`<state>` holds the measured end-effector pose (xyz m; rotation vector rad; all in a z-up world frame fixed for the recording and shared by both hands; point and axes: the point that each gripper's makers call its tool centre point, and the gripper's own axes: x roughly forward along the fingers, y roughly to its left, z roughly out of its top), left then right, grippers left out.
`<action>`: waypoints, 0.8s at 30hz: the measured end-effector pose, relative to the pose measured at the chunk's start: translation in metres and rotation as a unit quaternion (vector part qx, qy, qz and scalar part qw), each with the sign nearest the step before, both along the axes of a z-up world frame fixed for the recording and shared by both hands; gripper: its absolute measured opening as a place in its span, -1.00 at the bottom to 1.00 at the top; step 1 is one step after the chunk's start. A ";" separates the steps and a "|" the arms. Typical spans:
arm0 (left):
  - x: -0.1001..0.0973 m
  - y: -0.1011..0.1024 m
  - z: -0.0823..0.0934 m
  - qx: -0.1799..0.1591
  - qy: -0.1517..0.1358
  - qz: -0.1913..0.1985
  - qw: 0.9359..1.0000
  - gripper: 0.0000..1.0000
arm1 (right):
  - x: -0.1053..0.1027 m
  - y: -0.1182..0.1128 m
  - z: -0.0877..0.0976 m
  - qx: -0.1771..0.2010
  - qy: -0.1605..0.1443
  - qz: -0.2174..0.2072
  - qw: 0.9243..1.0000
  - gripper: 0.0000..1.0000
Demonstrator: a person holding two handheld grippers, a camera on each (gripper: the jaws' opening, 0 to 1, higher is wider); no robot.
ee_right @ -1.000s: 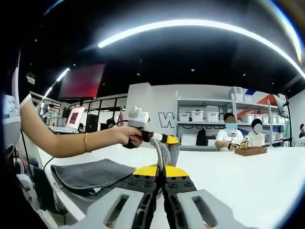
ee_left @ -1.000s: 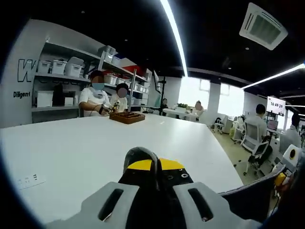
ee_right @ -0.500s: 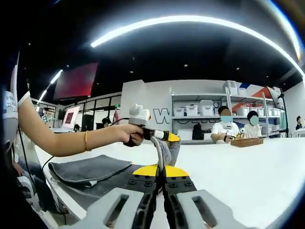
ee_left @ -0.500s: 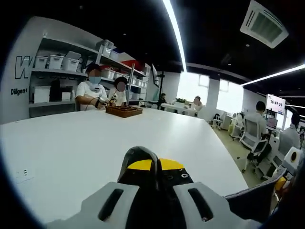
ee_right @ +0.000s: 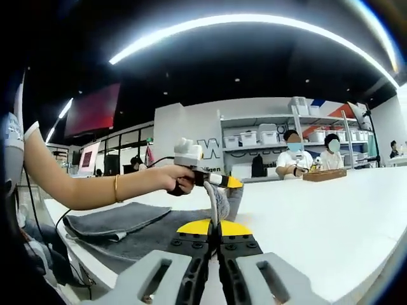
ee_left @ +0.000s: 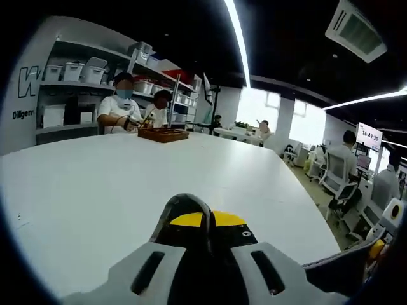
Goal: Open the folded towel by lifting each exposed corner and separating the folded layers until the towel lies flat within the target outline without major curled edges
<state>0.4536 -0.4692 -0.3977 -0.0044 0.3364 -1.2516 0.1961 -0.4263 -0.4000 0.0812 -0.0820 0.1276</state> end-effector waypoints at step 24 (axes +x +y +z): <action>0.005 -0.016 -0.023 0.018 0.001 0.019 1.000 -0.71 | -0.006 -0.017 -0.024 0.025 0.029 -0.033 0.999 -0.99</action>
